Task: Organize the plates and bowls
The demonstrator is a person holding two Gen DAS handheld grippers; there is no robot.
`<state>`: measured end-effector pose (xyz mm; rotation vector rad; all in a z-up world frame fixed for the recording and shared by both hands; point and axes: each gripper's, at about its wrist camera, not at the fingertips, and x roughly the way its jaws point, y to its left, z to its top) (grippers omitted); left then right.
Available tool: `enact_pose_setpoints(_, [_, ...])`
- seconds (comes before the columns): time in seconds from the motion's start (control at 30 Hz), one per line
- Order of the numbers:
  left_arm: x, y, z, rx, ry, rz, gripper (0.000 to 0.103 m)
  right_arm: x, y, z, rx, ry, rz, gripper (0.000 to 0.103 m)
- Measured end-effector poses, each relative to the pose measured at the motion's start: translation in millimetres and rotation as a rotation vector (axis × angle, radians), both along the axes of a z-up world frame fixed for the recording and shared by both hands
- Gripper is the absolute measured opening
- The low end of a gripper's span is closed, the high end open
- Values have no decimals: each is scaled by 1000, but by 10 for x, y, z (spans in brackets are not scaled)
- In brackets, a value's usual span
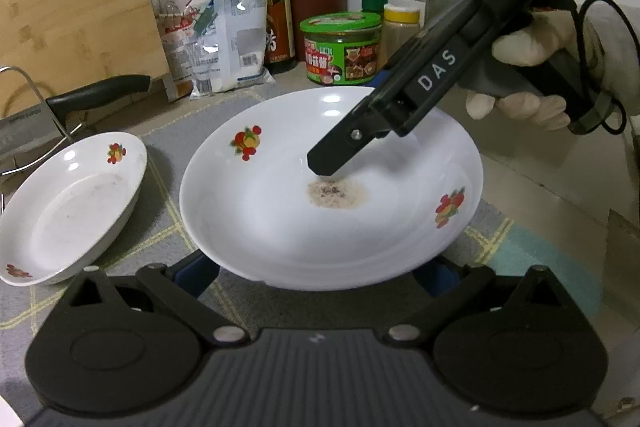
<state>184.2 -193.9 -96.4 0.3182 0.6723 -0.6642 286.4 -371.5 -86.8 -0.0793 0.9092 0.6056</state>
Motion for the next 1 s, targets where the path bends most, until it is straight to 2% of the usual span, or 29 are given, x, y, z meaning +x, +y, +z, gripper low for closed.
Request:
enact_pose_setpoints(0.27, [15,-14,-41,24,1,0,101,10,25,-77,-26,9,-13,97])
enact_pose_setpoints(0.4, [-39,-23,-52,47,-22,-15,102,-19,38,-77,-34,-3,-14,103])
enact_pose_setpoints(0.57, [-87,101,16,12,0,23,102,-80,70,5,-94,-42,-31,103])
enact_pose_setpoints(0.87, [-377,374,359,-65,-25,101,102,-364,287,359,-131,-167,-58,103])
enact_pose_setpoints(1.0, [-495,485,475,-71,-45,159,102,-487,466,478,-142,-212,-65,103])
